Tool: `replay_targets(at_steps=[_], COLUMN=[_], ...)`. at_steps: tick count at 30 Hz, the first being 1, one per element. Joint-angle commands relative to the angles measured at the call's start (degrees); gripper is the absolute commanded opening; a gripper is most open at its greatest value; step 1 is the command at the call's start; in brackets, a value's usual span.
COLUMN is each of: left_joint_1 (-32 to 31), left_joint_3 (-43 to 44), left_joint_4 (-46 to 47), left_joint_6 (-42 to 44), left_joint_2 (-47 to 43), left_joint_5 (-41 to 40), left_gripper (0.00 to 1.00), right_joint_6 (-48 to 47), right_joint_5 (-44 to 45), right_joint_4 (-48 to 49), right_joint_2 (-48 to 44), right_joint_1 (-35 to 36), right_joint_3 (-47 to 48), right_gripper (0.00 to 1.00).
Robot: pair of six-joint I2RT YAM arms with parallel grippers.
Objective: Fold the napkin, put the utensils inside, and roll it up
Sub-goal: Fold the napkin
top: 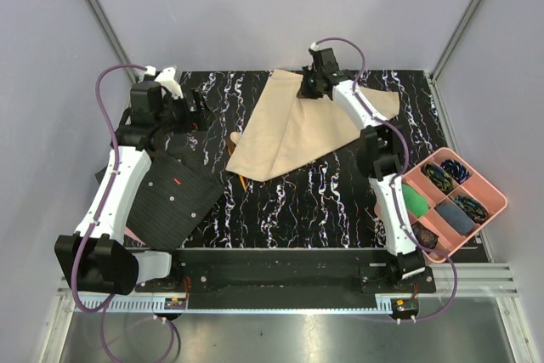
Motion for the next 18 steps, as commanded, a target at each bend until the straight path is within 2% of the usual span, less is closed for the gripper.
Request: replay_targets(at_steps=[1, 2, 5, 8, 11, 14, 18], left_joint_1=[0.3, 0.3, 0.3, 0.3, 0.3, 0.3, 0.3], left_joint_3=[-0.2, -0.2, -0.2, -0.2, -0.2, -0.2, -0.2], left_joint_4=[1.5, 1.5, 1.5, 1.5, 1.5, 1.5, 1.6], left_joint_6=[0.2, 0.2, 0.2, 0.2, 0.2, 0.2, 0.1], left_joint_2=[0.3, 0.3, 0.4, 0.7, 1.1, 1.4, 1.6], left_joint_5=[0.8, 0.8, 0.7, 0.7, 0.8, 1.0, 1.1], left_gripper=[0.97, 0.97, 0.97, 0.97, 0.97, 0.97, 0.97], right_joint_6=[5.6, 7.4, 10.7, 13.4, 16.1, 17.9, 19.6], right_joint_5=[-2.0, -1.9, -1.5, -2.0, -2.5, -2.8, -2.3], right_joint_4=[3.2, 3.8, 9.6, 15.3, 27.0, 34.3, 38.6], right_joint_2=[7.9, 9.3, 13.2, 14.3, 15.3, 17.7, 21.3], right_joint_1=[1.1, 1.2, 1.1, 1.1, 1.1, 1.1, 1.1], right_joint_3=[14.2, 18.2, 21.3, 19.7, 17.4, 18.8, 22.4], right_gripper=[0.0, 0.0, 0.0, 0.0, 0.0, 0.0, 0.0])
